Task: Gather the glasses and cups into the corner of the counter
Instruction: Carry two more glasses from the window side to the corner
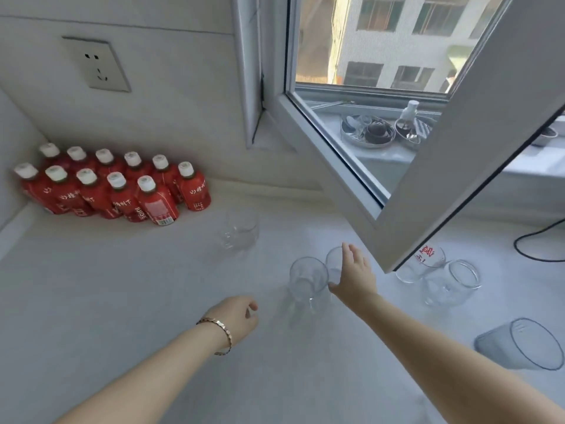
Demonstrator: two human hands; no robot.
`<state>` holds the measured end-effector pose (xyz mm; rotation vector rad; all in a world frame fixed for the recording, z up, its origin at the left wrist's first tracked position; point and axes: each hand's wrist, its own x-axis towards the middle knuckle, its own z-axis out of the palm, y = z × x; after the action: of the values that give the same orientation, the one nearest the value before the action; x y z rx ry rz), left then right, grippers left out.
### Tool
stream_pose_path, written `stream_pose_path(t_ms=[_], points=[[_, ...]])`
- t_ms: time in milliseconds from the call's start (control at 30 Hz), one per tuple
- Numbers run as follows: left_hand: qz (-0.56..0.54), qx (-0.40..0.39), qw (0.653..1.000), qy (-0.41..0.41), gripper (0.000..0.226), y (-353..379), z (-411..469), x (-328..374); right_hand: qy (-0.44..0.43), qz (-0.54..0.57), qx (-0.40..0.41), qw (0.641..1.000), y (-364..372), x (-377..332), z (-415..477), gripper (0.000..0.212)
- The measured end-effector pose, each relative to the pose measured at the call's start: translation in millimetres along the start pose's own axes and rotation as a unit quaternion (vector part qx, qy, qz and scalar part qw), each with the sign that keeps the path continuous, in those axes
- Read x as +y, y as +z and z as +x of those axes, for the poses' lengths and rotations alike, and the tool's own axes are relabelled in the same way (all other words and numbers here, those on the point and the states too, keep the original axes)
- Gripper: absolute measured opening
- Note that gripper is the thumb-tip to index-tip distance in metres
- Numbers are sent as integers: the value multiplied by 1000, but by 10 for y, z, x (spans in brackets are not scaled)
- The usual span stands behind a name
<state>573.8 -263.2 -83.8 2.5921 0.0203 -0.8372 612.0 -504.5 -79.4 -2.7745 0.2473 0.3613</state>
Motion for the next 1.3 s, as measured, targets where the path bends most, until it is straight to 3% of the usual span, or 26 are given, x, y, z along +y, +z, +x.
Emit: stream_pose_path(t_ms=[133, 300, 367, 567, 700, 800, 967, 1300], points=[[-31, 12, 999, 9, 35, -1, 105, 246, -37, 44, -11, 998, 9, 145, -100, 90], [-22, 52, 996, 64, 99, 0, 265, 715, -55, 44, -39, 997, -32, 341, -354, 91], [10, 38, 997, 62, 109, 46, 350, 911, -51, 44, -48, 997, -30, 405, -484, 92], [18, 91, 995, 21, 81, 183, 405, 1052, -54, 32, -55, 997, -107, 518, -727, 92], [-19, 144, 989, 21, 76, 273, 29, 894, -104, -10, -64, 992, -226, 528, -874, 89], [-82, 191, 978, 14, 74, 345, -459, 733, -167, -60, -67, 982, -287, 487, -1040, 90], [-77, 231, 970, -7, 84, 505, -1465, 455, -262, -85, -67, 959, -330, 348, -1471, 91], [-106, 333, 913, -208, 85, 1553, -3868, -86, -480, -89, -82, 869, -12, -354, -3018, 90]])
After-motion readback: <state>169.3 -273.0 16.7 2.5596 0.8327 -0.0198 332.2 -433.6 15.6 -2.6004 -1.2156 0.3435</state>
